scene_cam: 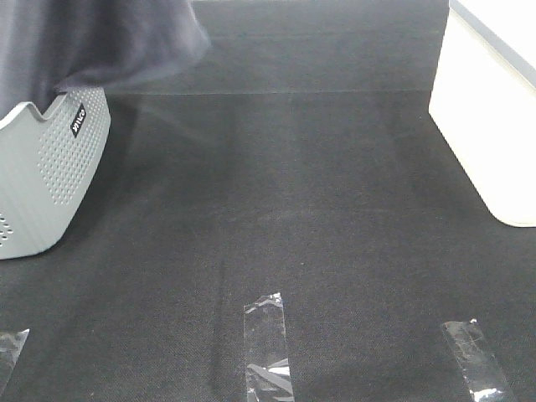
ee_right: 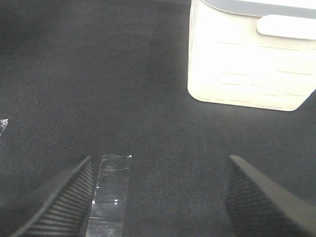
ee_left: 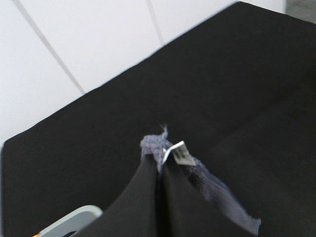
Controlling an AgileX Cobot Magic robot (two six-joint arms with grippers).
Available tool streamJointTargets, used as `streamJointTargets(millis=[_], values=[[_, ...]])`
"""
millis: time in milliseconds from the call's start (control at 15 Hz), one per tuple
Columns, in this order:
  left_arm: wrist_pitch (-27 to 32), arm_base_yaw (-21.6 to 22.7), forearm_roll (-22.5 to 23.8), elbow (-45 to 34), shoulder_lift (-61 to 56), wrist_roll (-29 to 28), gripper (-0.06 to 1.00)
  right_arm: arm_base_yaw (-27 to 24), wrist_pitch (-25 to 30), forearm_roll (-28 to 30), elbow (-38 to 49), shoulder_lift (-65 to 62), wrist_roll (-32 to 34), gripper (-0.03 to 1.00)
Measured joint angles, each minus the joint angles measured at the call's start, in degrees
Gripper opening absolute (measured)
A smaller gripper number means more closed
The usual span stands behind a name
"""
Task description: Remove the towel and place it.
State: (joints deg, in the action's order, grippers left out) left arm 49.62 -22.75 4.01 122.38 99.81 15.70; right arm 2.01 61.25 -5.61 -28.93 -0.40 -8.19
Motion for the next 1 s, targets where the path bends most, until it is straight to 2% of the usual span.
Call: streamJointTargets(millis=[200, 333, 533, 667, 800, 867, 1000], values=[[2.7, -7.4, 0.0, 0.0, -0.1, 2.9, 0.0, 0.0, 0.0, -0.8, 0.0, 0.0, 0.0, 0.7], [3.7, -10.7, -1.1, 0.0, -0.1, 3.0, 0.0, 0.0, -0.1, -2.5, 0.0, 1.4, 0.0, 0.7], [6.7, -12.8, -8.1, 0.0, -0.1, 3.0, 0.0, 0.0, -0.1, -7.5, 0.0, 9.6, -2.1, 0.7], [8.2, -13.0, -13.0, -0.5, -0.1, 3.0, 0.0, 0.0, -0.1, -13.6, 0.0, 17.6, -7.0, 0.7], [9.9, -13.0, -14.1, -2.0, 0.1, 3.0, 0.0, 0.0, -0.6, -21.3, -0.5, 25.2, -14.3, 0.7], [11.2, -13.0, -14.5, -3.4, 0.4, 3.0, 0.0, 0.0, -3.4, -30.1, -0.5, 30.7, -22.9, 0.7], [12.3, -13.0, -16.1, -6.0, 1.0, 3.0, 0.0, 0.0, -7.0, -43.1, -0.5, 36.7, -36.2, 0.7]])
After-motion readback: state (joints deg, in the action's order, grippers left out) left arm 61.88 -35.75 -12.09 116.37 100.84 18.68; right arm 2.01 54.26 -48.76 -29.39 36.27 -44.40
